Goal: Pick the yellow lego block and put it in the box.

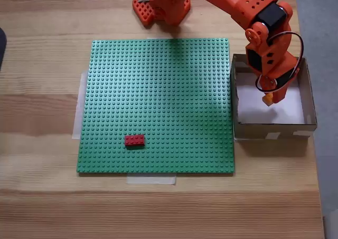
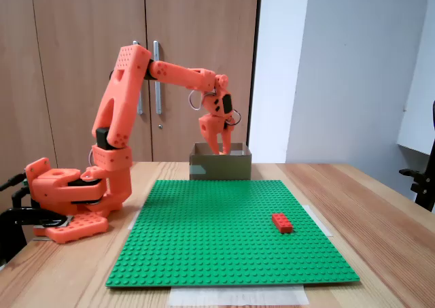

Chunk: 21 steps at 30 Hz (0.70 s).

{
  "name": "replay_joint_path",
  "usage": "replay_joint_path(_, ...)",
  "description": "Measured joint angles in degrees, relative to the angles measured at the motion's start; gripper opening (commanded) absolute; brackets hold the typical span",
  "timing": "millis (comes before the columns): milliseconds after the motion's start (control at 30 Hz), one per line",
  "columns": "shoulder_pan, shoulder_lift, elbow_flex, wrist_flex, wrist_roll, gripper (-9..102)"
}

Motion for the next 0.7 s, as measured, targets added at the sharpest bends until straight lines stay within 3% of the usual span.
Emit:
replay_joint_path(167, -0.1, 0.0, 0.0, 0.9, -0.9, 19)
replay_joint_path(700, 0.4, 6.8, 0.3, 1.6, -3.4, 12)
